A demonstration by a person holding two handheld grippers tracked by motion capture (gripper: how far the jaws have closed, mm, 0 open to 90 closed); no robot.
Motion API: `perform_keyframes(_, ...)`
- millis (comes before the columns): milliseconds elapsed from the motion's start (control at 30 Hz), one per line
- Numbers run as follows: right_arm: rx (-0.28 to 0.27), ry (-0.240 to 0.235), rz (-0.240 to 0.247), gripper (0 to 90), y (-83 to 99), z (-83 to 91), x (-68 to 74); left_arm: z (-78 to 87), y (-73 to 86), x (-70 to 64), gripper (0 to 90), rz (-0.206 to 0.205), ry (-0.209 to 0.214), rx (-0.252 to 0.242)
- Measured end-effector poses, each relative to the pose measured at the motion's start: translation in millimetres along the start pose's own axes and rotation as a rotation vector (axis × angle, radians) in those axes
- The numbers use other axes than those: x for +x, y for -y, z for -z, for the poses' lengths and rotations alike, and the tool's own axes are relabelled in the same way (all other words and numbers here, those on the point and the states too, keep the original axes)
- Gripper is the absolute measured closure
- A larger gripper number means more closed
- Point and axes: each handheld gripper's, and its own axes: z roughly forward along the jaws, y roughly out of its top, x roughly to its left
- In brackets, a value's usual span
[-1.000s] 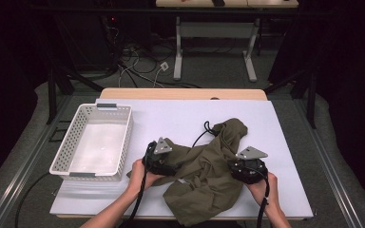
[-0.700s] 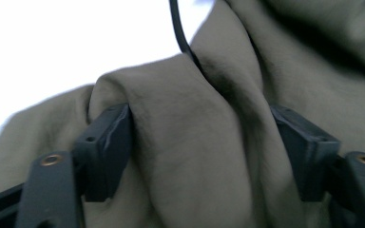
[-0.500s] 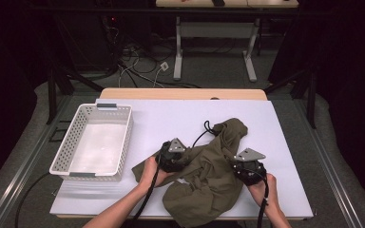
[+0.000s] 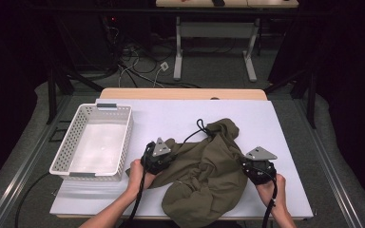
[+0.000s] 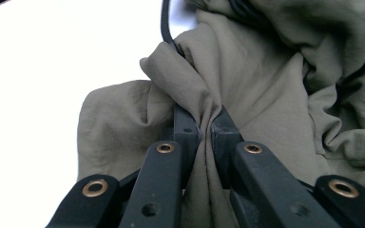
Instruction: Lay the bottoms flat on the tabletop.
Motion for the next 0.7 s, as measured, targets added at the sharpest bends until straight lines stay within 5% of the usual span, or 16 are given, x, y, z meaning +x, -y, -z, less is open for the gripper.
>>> perform_keyframes(200,0.026,0.054,-0.02,81.3,3.3,-1.4,-8.4,18.4,7.4,-6.8,84.8,-0.007,-0.031,0.02)
perform_keyframes(333,0.097,0.041,-0.028,80.6,7.6,-12.8,-11.6,18.0,12.8,-10.7,82.3,-0.025,-0.028,0.054)
perform_keyframes(533,0.114,0.014,-0.04,65.5,8.1,-16.5,-12.8,13.7,4.6,-6.6,46.9,-0.006,-0.031,0.044)
perform_keyframes(700,0.073,-0.009,-0.074,49.0,4.8,-13.3,-13.2,10.1,1.8,-2.6,32.3,0.004,-0.022,0.031)
